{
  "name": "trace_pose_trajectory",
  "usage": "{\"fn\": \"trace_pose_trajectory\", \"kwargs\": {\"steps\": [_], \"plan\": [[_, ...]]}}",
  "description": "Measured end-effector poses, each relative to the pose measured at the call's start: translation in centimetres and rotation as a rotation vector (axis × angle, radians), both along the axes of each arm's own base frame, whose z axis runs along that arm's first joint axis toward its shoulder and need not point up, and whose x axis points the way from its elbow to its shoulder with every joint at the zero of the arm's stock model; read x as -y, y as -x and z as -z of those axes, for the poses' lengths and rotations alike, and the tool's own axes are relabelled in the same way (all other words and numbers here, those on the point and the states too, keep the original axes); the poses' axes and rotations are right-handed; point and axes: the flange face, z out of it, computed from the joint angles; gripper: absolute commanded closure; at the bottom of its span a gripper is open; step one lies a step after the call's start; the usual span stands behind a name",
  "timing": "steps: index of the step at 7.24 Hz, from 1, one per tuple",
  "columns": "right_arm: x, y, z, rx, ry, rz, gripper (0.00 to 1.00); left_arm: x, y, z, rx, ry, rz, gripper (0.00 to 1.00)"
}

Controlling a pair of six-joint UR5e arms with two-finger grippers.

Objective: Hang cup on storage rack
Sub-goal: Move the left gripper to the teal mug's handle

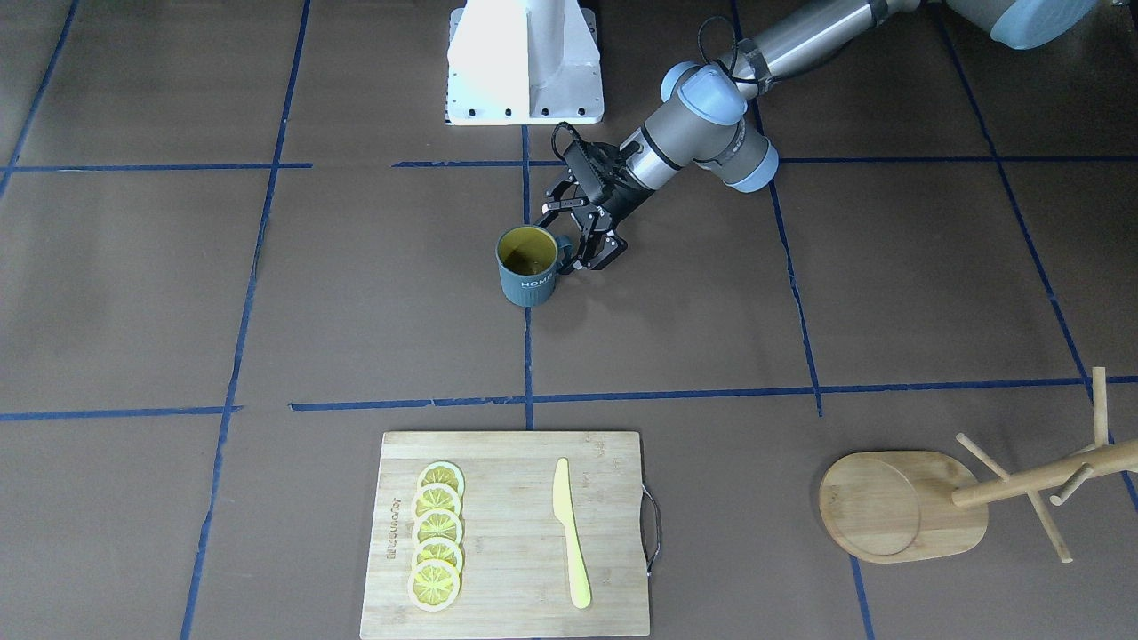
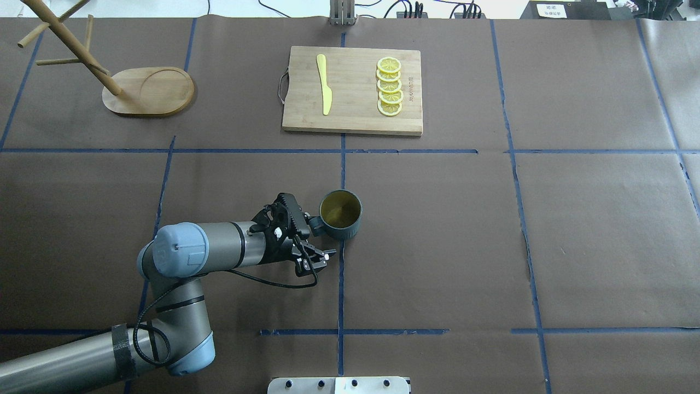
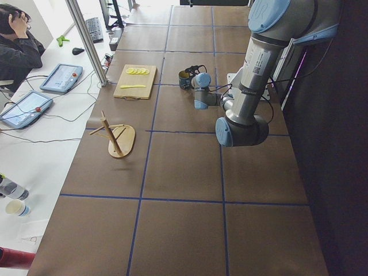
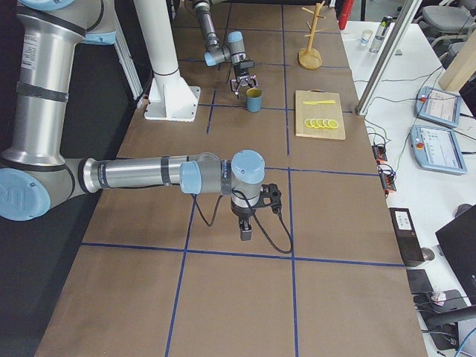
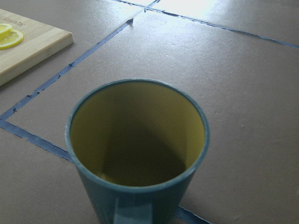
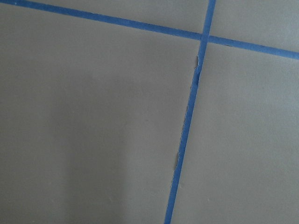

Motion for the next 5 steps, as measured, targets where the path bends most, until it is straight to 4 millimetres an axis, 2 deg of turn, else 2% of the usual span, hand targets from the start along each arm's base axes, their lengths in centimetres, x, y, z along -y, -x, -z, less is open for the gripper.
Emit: {"fn": "trace_pose_trajectory", "kwargs": {"steps": [1, 2, 4, 5], "plan": [[0.0, 0.0, 0.0, 0.0, 0.0, 0.0, 0.0, 0.05, -0.04, -0.07, 0.004, 0.001, 0.005, 0.76], [0.0, 0.0, 0.0, 0.0, 0.0, 0.0, 0.0, 0.17, -0.03, -0.11, 0.006, 0.002, 0.018, 0.92], [0.0, 0.0, 0.0, 0.0, 0.0, 0.0, 0.0, 0.34, 0.09, -0.06, 0.005, 0.005, 0.033, 1.0], [0.0, 0.0, 0.0, 0.0, 0.0, 0.0, 0.0, 0.38, 0.22, 0.05, 0.0, 0.004, 0.036, 1.0]]}}
